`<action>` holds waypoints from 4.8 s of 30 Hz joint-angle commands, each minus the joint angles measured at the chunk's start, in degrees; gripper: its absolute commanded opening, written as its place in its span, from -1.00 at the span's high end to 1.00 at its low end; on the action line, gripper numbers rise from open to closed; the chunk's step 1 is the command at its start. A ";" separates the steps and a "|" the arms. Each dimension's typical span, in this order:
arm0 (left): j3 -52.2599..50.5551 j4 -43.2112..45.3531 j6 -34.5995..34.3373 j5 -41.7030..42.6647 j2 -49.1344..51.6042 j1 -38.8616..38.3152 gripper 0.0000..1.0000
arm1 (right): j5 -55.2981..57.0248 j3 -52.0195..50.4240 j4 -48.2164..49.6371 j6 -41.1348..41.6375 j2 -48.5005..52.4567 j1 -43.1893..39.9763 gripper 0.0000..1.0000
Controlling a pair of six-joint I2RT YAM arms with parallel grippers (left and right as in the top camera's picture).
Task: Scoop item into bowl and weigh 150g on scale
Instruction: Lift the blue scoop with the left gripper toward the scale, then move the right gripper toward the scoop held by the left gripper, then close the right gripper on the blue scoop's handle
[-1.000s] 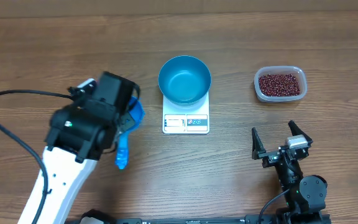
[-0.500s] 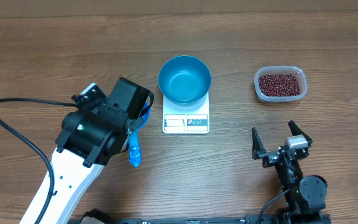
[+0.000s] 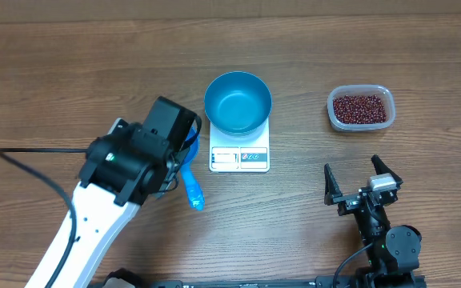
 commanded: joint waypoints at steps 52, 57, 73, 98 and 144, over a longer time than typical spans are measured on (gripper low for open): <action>-0.09 17.05 -26.08 22.97 14.97 -0.39 0.92 | -13.81 36.46 -24.48 33.51 20.48 -0.15 -1.00; -0.09 17.03 -26.08 23.26 14.97 -0.39 0.92 | -23.61 37.59 -19.93 33.55 27.58 -0.15 -1.00; -0.09 25.24 -32.87 26.25 14.97 -0.39 0.92 | -35.58 37.59 -9.46 52.92 35.63 -0.13 -1.00; -0.09 36.13 -32.89 24.04 19.39 -0.37 0.91 | -29.44 37.59 7.17 66.29 53.72 7.23 -0.99; 1.51 30.99 -32.92 33.22 21.77 1.22 0.91 | -21.90 37.59 4.52 63.01 54.05 8.33 -0.98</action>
